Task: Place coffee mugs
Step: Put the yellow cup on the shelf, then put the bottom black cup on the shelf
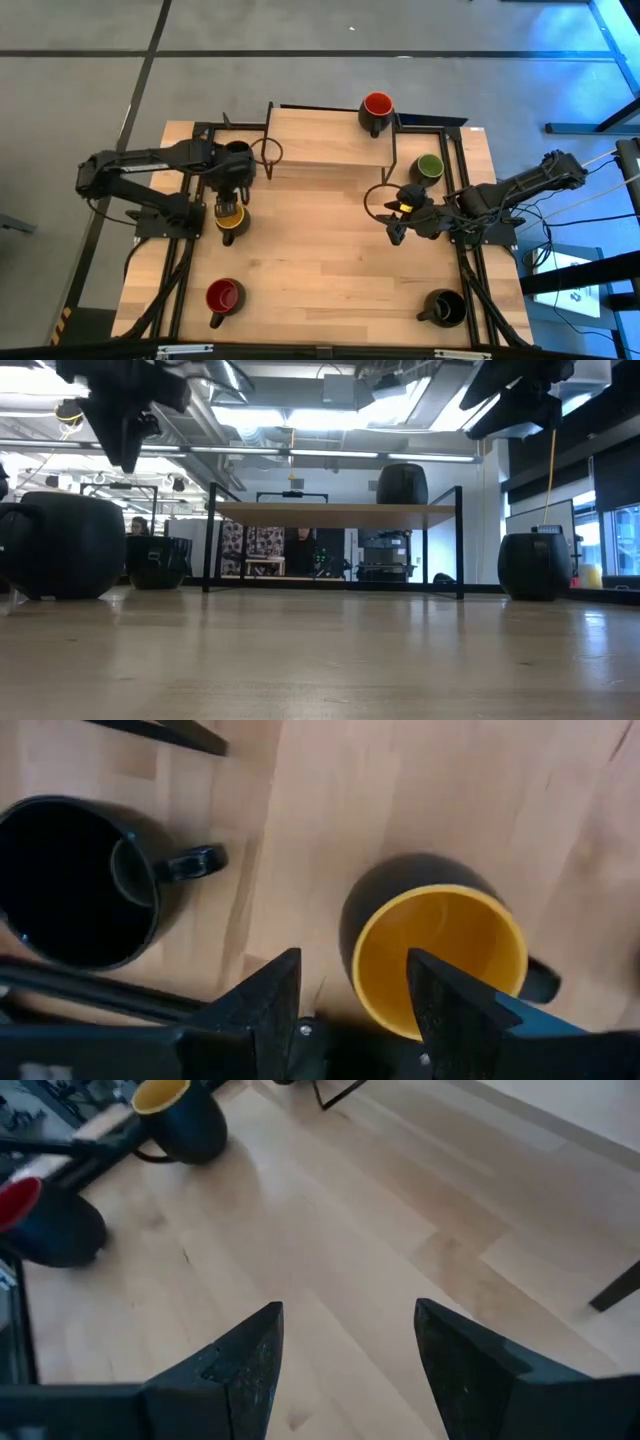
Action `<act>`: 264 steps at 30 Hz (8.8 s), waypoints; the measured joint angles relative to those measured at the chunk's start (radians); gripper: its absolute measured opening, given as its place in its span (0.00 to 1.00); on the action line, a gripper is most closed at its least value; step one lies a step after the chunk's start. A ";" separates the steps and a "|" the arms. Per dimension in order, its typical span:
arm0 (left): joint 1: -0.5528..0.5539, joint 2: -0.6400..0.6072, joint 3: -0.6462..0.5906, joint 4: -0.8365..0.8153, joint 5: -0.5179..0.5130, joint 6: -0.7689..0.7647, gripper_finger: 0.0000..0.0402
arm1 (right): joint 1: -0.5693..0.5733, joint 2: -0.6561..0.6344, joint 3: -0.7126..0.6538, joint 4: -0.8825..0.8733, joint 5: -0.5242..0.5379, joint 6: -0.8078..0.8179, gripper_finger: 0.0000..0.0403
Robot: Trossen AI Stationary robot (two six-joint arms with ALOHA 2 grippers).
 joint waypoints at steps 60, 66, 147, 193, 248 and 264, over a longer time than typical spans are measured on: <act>-0.006 0.071 0.271 0.036 0.014 -0.153 0.03 | 0.000 0.054 -0.001 -0.099 0.131 -0.245 0.53; -0.001 0.154 0.520 0.011 -0.083 -0.127 0.03 | 0.000 0.054 0.000 -0.110 0.090 -0.260 0.53; 0.347 0.873 1.076 0.467 -0.068 0.205 0.29 | 0.000 0.054 -0.090 -0.222 0.031 0.103 0.53; 0.342 0.801 0.908 0.392 -0.095 0.074 0.29 | 0.000 0.054 -0.091 -0.226 0.063 0.060 0.53; 0.324 0.776 0.908 0.510 -0.141 -0.004 0.29 | 0.000 0.054 -0.091 -0.195 0.086 0.050 0.53; 0.318 0.711 0.908 0.470 -0.072 0.022 0.29 | 0.000 0.054 -0.091 -0.192 0.069 0.052 0.53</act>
